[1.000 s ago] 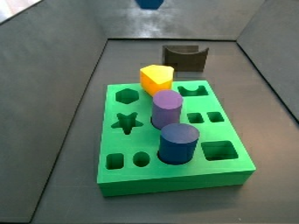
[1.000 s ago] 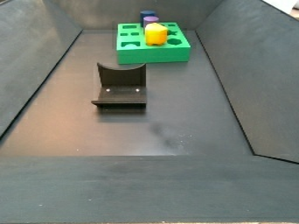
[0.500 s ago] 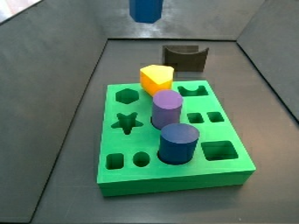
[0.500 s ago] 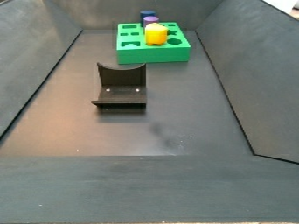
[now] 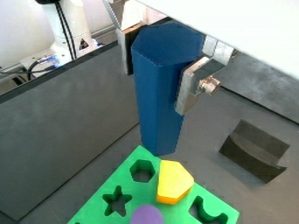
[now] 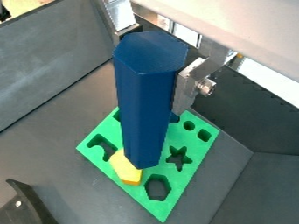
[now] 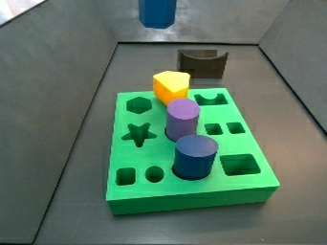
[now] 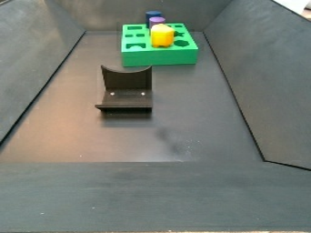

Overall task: Pick up the hexagon object. Move up. Place the hexagon object on the fixture. Regrasp the hexagon object. Move to above the board. Insert the hexagon object.
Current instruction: Insert the hexagon object.

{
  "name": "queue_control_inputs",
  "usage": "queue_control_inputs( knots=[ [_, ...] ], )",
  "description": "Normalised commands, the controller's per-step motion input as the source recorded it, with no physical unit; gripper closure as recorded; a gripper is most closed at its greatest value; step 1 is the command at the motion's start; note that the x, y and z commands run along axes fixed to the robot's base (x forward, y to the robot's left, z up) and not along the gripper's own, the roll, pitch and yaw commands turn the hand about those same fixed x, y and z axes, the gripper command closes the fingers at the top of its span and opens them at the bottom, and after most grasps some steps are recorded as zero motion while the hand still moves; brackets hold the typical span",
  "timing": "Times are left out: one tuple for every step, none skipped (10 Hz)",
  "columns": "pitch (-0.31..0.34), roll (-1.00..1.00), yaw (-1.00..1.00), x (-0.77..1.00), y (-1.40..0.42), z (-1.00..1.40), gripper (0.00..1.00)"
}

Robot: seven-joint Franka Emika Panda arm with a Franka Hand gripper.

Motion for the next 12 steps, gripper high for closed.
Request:
queue_control_inputs(
  knots=[
    [0.0, 0.0, -0.51, -0.48, 0.0, -0.22, 1.0],
    [0.0, -0.02, -0.69, -0.51, 0.06, -0.34, 1.0],
    [0.0, -0.04, -0.77, -0.42, 0.06, -0.48, 1.0],
    [0.0, -0.04, -0.85, -0.32, 0.01, -0.59, 1.0],
    [0.0, -0.05, -0.88, -0.28, 0.0, -0.65, 1.0],
    [0.0, -0.11, -0.89, -0.2, 0.0, -0.79, 1.0],
    [0.0, -0.13, -0.9, -0.16, 0.0, -0.82, 1.0],
    [0.0, -0.13, -0.9, -0.13, 0.0, -0.81, 1.0],
    [0.0, -0.15, -0.87, -0.11, 0.0, -0.79, 1.0],
    [0.009, 0.0, -0.04, 0.01, 0.05, 0.0, 1.0],
    [0.0, 0.0, 0.0, 0.0, 0.0, -0.02, 1.0],
    [-0.084, 0.0, -0.05, 0.0, -0.09, -0.79, 1.0]
  ],
)
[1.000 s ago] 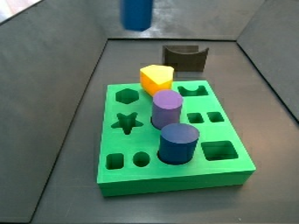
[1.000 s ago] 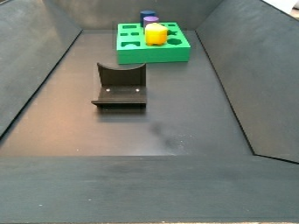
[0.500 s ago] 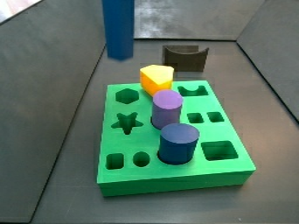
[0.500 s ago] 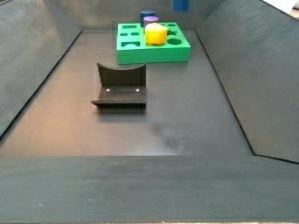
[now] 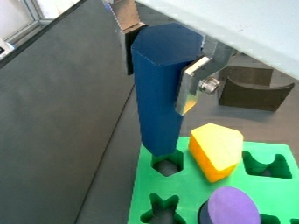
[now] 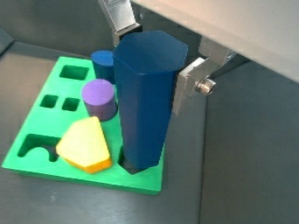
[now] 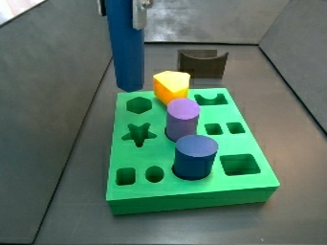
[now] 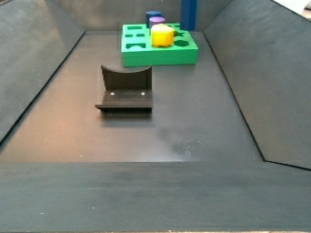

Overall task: Pick up the hexagon object. Move up. Place the hexagon object on the fixture. Regrasp the hexagon object. Move to above the board. Insert the hexagon object.
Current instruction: Insert the hexagon object.

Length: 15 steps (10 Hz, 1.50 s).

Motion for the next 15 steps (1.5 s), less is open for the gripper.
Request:
queue_control_inputs(
  knots=[
    [-0.099, 0.0, -0.07, 0.0, -0.07, -0.93, 1.0],
    [-0.129, 0.0, 0.0, 0.12, 0.0, -0.9, 1.0],
    [-0.063, -0.01, 0.03, 0.24, 0.1, -0.77, 1.0],
    [-0.031, 0.0, 0.04, 0.23, 0.15, -0.73, 1.0],
    [-0.049, 0.0, 0.01, 0.14, 0.15, -0.79, 1.0],
    [-0.131, 0.0, 0.0, -0.05, 0.08, -0.93, 1.0],
    [-0.114, -0.02, 0.0, -0.14, 0.01, -0.92, 1.0],
    [-0.074, 0.0, 0.0, -0.33, -0.01, -0.94, 1.0],
    [-0.044, 0.0, 0.0, -0.47, -0.16, -0.85, 1.0],
    [-0.021, 0.0, 0.0, -0.49, -0.19, -0.77, 1.0],
    [-0.053, -0.05, 0.0, -0.35, -0.22, -0.73, 1.0],
    [-0.091, -0.09, 0.01, -0.11, -0.18, -0.7, 1.0],
    [-0.09, -0.14, 0.09, 0.14, -0.08, -0.67, 1.0],
    [-0.06, -0.15, 0.0, 0.38, 0.0, -0.63, 1.0],
    [-0.04, -0.13, -0.28, 0.44, 0.0, -0.54, 1.0]
  ],
)
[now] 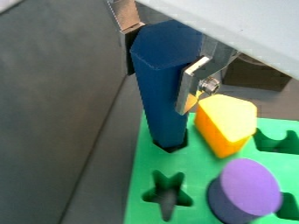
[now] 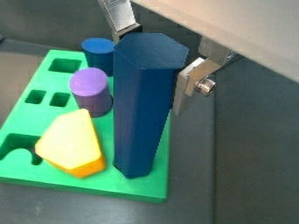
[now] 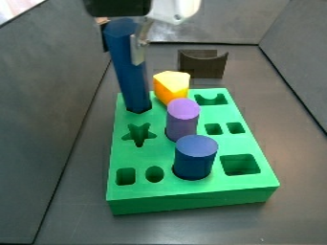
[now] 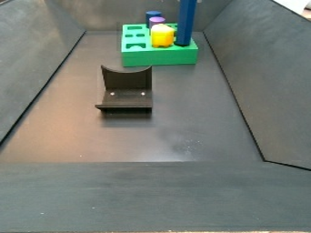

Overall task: Pick up the hexagon object. Move up. Place the hexagon object on the fixture. Regrasp the hexagon object. Move to above the board. Insert the hexagon object.
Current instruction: Insert the hexagon object.

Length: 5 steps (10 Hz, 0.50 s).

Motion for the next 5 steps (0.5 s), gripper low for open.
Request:
queue_control_inputs(
  knots=[
    [-0.034, -0.08, -0.44, 0.31, 0.0, -0.49, 1.0],
    [-0.014, -0.05, -0.19, 0.0, 0.08, -0.35, 1.0],
    [0.026, 0.0, 0.0, 0.0, 0.14, -0.04, 1.0],
    [0.08, 0.0, 0.0, 0.0, 0.31, -0.21, 1.0],
    [0.061, -0.03, 0.04, -0.08, 0.51, -0.41, 1.0]
  ],
)
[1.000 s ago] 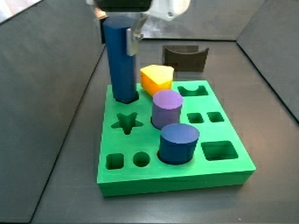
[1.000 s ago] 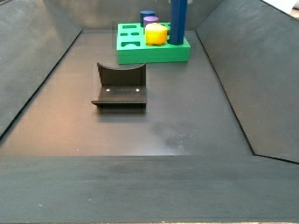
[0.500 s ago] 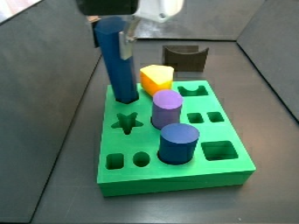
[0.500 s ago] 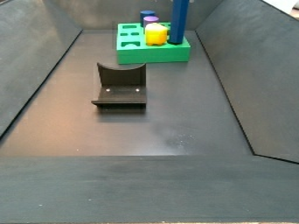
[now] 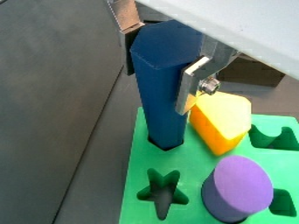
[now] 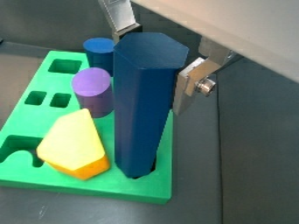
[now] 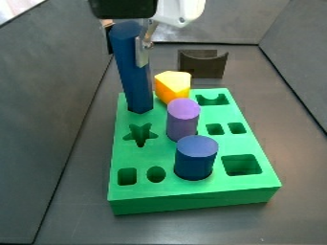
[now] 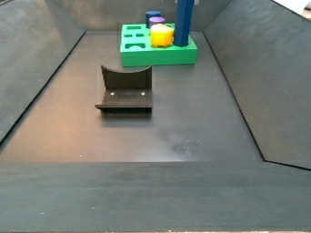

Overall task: Pick up the hexagon object. Move up. Place the hexagon object on the fixture. Regrasp the hexagon object. Move to above the board. Insert the hexagon object.
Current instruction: Insert the hexagon object.

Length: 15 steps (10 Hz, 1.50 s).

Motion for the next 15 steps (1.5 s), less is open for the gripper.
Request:
queue_control_inputs(
  knots=[
    [0.011, -0.21, 0.47, -0.26, 0.51, -0.63, 1.0],
    [0.0, -0.2, 0.62, -0.13, 0.36, -0.63, 1.0],
    [0.0, -0.18, 0.69, -0.08, 0.29, -0.65, 1.0],
    [0.031, -0.16, 0.83, -0.13, 0.16, -0.67, 1.0],
    [0.013, -0.13, 0.91, -0.06, 0.05, -0.7, 1.0],
    [0.0, -0.19, 0.61, 0.15, 0.08, -0.68, 1.0],
    [0.0, -0.16, 0.0, 0.28, 0.01, -0.73, 1.0],
    [0.0, -0.12, -0.31, 0.33, 0.0, -0.68, 1.0],
    [0.0, -0.17, -0.45, 0.23, -0.08, -0.64, 1.0],
    [-0.006, -0.17, -0.63, 0.06, -0.12, -0.6, 1.0],
    [-0.026, -0.13, -0.83, -0.05, -0.12, -0.52, 1.0],
    [-0.003, -0.11, -0.87, -0.01, -0.1, -0.5, 1.0],
    [-0.02, -0.08, -0.89, 0.0, -0.13, -0.5, 1.0],
    [-0.051, -0.12, -0.75, 0.03, -0.08, -0.59, 1.0],
    [0.0, -0.13, -0.12, 0.12, 0.13, -0.09, 1.0]
  ],
)
